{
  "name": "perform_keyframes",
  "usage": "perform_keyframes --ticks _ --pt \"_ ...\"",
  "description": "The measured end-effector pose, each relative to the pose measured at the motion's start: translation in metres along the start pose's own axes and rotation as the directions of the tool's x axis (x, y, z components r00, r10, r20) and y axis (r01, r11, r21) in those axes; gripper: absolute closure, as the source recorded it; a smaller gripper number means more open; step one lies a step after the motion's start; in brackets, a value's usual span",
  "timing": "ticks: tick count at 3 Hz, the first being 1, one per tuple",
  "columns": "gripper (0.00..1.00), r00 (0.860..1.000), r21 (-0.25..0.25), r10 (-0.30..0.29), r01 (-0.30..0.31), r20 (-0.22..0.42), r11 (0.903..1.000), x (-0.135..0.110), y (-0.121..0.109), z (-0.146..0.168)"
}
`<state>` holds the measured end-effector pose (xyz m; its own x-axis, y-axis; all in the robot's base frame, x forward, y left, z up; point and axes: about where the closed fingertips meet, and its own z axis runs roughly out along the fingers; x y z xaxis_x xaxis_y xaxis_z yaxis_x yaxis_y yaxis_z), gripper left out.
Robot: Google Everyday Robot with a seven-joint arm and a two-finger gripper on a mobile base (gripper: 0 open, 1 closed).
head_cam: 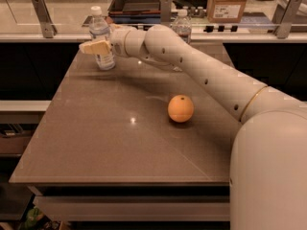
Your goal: Pick blue plastic bottle
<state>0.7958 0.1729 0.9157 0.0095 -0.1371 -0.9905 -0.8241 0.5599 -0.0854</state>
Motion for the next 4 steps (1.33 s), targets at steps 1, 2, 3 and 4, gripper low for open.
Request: perform_keyframes --ticks 1,2,3,4 --pt "0.41 1.0 -0.003 0.0 0.0 0.0 1.0 -0.0001 0.0021 0.0014" --pt "0.65 1.0 -0.008 0.001 -0.001 0.0 1.0 0.0 0.0045 0.0034" --pt "0.88 1.0 -0.011 0.001 -0.001 0.0 0.9999 0.0001 0.0065 0.0051" --pt "1.0 1.0 -0.015 0.002 -0.002 0.0 0.9999 0.0001 0.0086 0.0068"
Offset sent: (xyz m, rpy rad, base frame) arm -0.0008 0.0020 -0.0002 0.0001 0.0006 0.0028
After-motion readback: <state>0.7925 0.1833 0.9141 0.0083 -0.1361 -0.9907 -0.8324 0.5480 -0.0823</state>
